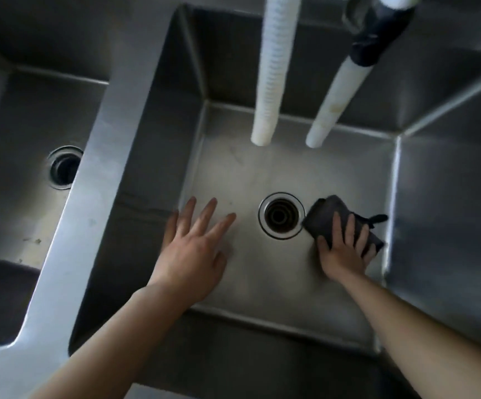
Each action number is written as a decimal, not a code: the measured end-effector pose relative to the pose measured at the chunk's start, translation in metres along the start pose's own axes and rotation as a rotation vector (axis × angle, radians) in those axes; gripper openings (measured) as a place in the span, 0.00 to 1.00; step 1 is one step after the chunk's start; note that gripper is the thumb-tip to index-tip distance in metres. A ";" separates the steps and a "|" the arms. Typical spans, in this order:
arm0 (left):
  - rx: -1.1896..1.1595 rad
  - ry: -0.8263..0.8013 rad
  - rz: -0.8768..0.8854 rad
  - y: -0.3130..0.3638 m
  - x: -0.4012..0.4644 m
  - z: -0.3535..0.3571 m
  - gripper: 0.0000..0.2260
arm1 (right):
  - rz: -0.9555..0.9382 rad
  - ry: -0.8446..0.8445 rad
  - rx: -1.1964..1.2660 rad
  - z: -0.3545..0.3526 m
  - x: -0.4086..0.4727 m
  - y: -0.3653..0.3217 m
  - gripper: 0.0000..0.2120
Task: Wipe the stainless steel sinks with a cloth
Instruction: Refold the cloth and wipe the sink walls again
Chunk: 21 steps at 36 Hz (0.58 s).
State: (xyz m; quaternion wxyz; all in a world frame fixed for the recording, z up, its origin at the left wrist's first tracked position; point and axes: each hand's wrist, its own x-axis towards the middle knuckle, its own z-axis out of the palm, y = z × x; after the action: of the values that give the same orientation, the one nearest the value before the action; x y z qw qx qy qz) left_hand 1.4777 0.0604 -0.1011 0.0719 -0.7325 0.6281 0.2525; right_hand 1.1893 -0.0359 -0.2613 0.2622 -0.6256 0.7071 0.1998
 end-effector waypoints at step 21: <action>-0.113 0.455 -0.219 -0.097 -0.084 -0.061 0.26 | -0.540 -0.054 -0.011 -0.040 0.069 -0.309 0.30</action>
State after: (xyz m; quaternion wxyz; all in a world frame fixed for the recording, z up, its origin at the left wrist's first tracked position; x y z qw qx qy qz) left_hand 1.5809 0.1283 -0.0300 -0.0854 -0.8369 0.5300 0.1068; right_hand 1.4847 -0.1572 -0.2589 0.3212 -0.7873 0.5065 0.1431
